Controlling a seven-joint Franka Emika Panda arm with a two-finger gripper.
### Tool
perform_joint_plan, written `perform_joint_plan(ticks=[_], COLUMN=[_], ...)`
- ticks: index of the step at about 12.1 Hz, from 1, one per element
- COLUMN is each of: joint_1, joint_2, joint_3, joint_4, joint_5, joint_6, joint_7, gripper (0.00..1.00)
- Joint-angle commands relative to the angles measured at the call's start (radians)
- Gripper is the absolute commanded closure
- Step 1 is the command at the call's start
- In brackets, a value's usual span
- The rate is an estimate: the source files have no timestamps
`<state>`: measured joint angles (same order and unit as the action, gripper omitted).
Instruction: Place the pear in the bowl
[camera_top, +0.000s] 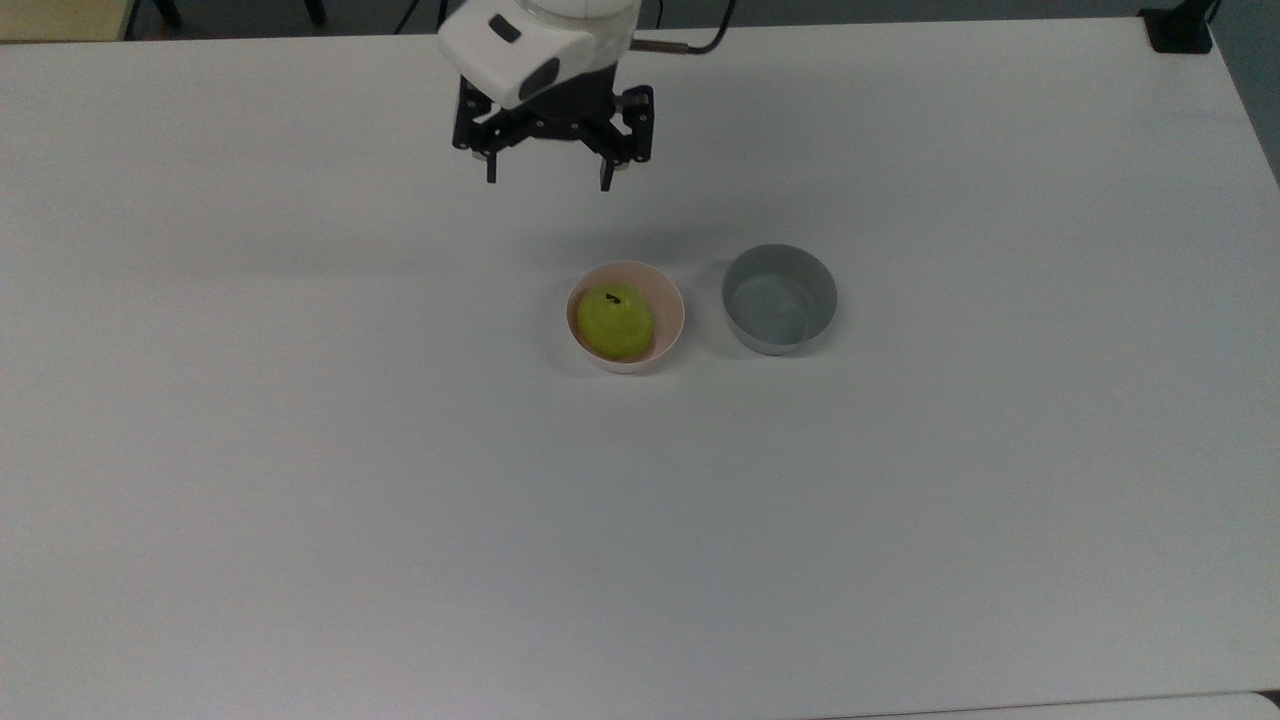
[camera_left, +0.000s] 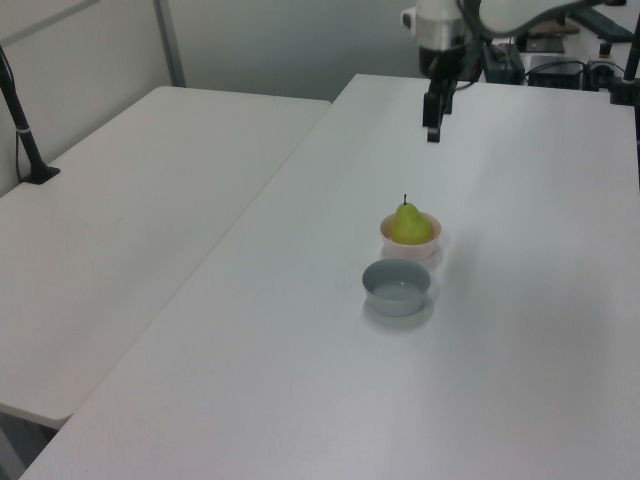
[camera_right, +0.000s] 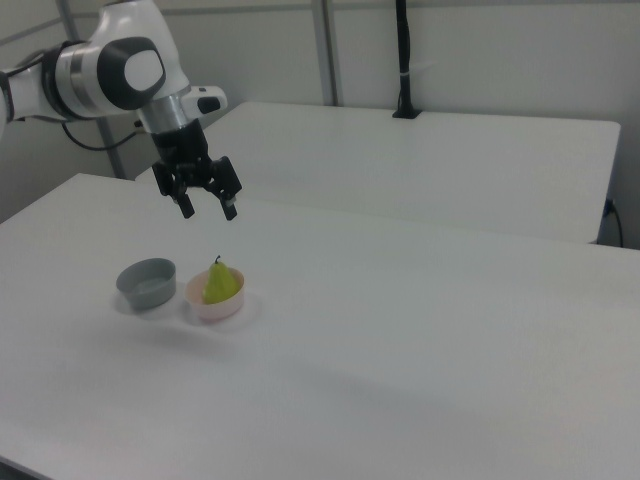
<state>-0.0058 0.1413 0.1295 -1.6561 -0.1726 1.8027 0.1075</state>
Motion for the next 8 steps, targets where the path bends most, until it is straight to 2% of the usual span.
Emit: perform_joint_plan(ticks=[1, 4, 8], joint_1=[-0.051, -0.069, -0.071], joint_2=[-0.061, -0.068, -0.078], joint_3=[-0.002, -0.031, -0.033], joint_4=[0.024, 0.085, 0.087], joint_5=[0.045, 0.103, 0.104], joint_6=[-0.066, -0.164, -0.180], joint_7=[-0.057, -0.060, -0.057], gripper=[0.00, 0.00, 0.00])
